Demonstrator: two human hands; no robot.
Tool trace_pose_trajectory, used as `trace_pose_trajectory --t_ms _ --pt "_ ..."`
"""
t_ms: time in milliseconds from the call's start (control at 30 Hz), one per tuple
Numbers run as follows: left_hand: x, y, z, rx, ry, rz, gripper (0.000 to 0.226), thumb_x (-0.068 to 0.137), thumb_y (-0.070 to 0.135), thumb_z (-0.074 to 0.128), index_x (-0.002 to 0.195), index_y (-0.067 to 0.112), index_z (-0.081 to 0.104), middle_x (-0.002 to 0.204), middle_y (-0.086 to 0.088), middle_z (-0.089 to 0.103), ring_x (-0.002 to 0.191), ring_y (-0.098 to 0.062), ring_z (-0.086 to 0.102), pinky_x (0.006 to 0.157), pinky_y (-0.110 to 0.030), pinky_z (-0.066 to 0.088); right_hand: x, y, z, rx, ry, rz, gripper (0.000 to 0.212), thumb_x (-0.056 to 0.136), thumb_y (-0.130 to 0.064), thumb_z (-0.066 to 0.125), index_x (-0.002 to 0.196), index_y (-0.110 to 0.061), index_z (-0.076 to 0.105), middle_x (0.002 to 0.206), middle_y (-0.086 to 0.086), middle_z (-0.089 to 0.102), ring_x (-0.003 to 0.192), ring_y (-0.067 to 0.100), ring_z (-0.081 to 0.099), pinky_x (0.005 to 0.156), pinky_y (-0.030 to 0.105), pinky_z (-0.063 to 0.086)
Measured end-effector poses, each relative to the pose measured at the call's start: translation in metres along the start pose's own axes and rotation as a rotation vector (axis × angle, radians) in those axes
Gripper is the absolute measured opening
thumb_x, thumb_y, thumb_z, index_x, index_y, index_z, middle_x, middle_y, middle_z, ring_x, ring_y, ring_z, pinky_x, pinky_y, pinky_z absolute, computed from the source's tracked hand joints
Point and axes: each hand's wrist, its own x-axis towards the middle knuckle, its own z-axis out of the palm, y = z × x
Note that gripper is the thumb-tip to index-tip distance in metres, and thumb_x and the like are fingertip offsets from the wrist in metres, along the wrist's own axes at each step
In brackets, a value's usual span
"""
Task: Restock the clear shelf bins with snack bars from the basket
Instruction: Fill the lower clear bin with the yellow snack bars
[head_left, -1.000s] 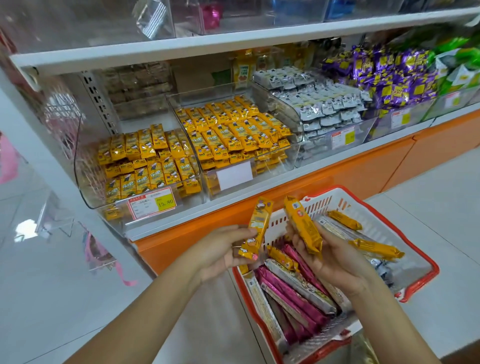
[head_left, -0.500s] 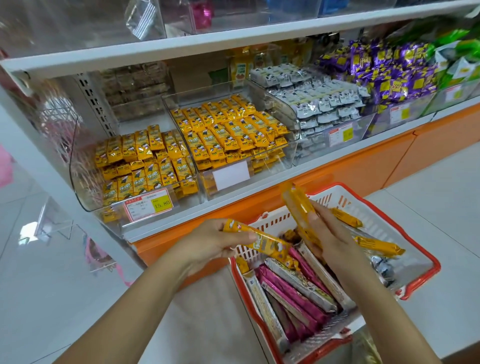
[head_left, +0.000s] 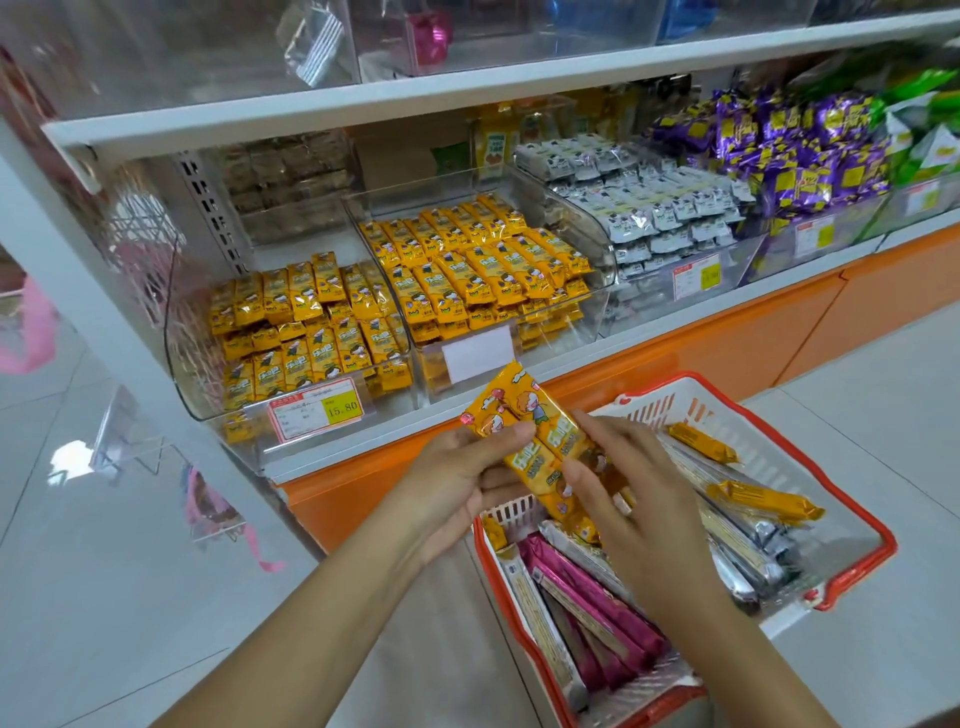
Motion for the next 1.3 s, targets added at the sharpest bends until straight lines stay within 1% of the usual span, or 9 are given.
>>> trace_pose_trajectory --t_ms 100,200,400,567,667,767,933,1133,1300 --pt "-0.002 0.005 0.001 0.003 0.096 0.054 0.036 0.067 0.022 0.070 0.098 0.007 0.068 0.095 -0.015 0.073 0.078 -0.023 0.071 0.074 -0.033 0.059 0.002 -0.006 0.009 -0.054 -0.097 0.001 0.076 0.076 -0.070 0.047 0.144 -0.040 0.030 0.127 -0.024 0.035 0.116 -0.004 0.040 0.090 0.012 0.040" --pt "-0.005 0.013 -0.003 0.070 0.161 0.117 0.026 0.075 0.021 0.070 0.098 0.009 0.069 0.095 -0.012 0.074 0.085 -0.025 0.071 0.076 -0.034 0.059 0.012 -0.016 0.015 -0.124 -0.100 -0.051 0.081 0.077 -0.059 0.063 0.147 -0.031 0.031 0.124 -0.019 0.038 0.111 -0.006 0.039 0.087 0.001 0.033" --pt "-0.017 0.044 -0.022 0.177 0.233 0.266 0.016 0.084 0.021 0.066 0.089 0.007 0.069 0.088 -0.011 0.074 0.077 -0.020 0.071 0.071 -0.028 0.059 0.045 -0.052 0.034 -0.348 -0.070 -0.250 0.078 0.075 -0.038 0.065 0.145 -0.023 0.034 0.115 -0.003 0.051 0.105 0.014 0.045 0.079 0.020 0.036" --pt "-0.028 0.079 -0.059 0.169 0.290 0.367 0.026 0.085 0.034 0.060 0.089 0.011 0.070 0.090 -0.007 0.073 0.082 -0.020 0.069 0.078 -0.034 0.057 0.095 -0.100 0.052 -0.263 -0.181 -0.216 0.078 0.076 -0.036 0.067 0.144 -0.031 0.030 0.116 -0.002 0.050 0.105 0.017 0.046 0.083 0.034 0.044" --pt "-0.028 0.083 -0.095 0.589 0.561 0.470 0.017 0.091 0.028 0.060 0.100 0.017 0.070 0.097 -0.002 0.072 0.092 -0.015 0.067 0.092 -0.037 0.051 0.139 -0.125 0.078 -0.333 -0.212 -0.197 0.073 0.078 -0.040 0.065 0.143 -0.031 0.032 0.113 0.007 0.054 0.105 0.025 0.050 0.080 0.035 0.043" --pt "-0.030 0.079 -0.127 1.124 0.732 0.433 0.026 0.092 0.023 0.058 0.113 0.013 0.068 0.109 -0.005 0.070 0.102 -0.021 0.064 0.088 -0.033 0.049 0.190 -0.140 0.123 -0.454 -0.280 -0.150 0.068 0.082 -0.044 0.063 0.140 -0.024 0.035 0.119 0.014 0.057 0.112 0.032 0.052 0.083 0.036 0.044" --pt "-0.034 0.073 -0.144 1.330 0.653 0.400 0.024 0.093 0.024 0.053 0.112 0.021 0.069 0.110 0.003 0.070 0.104 -0.018 0.062 0.082 -0.026 0.046 0.254 -0.146 0.204 -0.784 -0.280 -0.068 0.048 0.092 -0.033 0.055 0.134 -0.013 0.046 0.130 0.015 0.053 0.120 0.033 0.049 0.082 0.034 0.046" --pt "-0.033 0.072 -0.148 1.336 0.629 0.410 0.028 0.095 0.026 0.051 0.119 0.024 0.064 0.110 0.003 0.069 0.102 -0.017 0.061 0.080 -0.026 0.047 0.280 -0.128 0.249 -1.082 -0.274 -0.270 0.034 0.093 -0.007 0.042 0.123 -0.012 0.058 0.121 0.008 0.056 0.112 0.025 0.051 0.076 0.030 0.036" --pt "-0.034 0.072 -0.150 1.343 0.624 0.418 0.030 0.096 0.027 0.049 0.123 0.027 0.061 0.117 0.007 0.066 0.105 -0.014 0.059 0.082 -0.023 0.044 0.273 -0.117 0.265 -1.163 -0.310 -0.225 0.035 0.096 -0.013 0.038 0.125 -0.003 0.054 0.127 0.018 0.052 0.114 0.033 0.049 0.093 0.039 0.045"
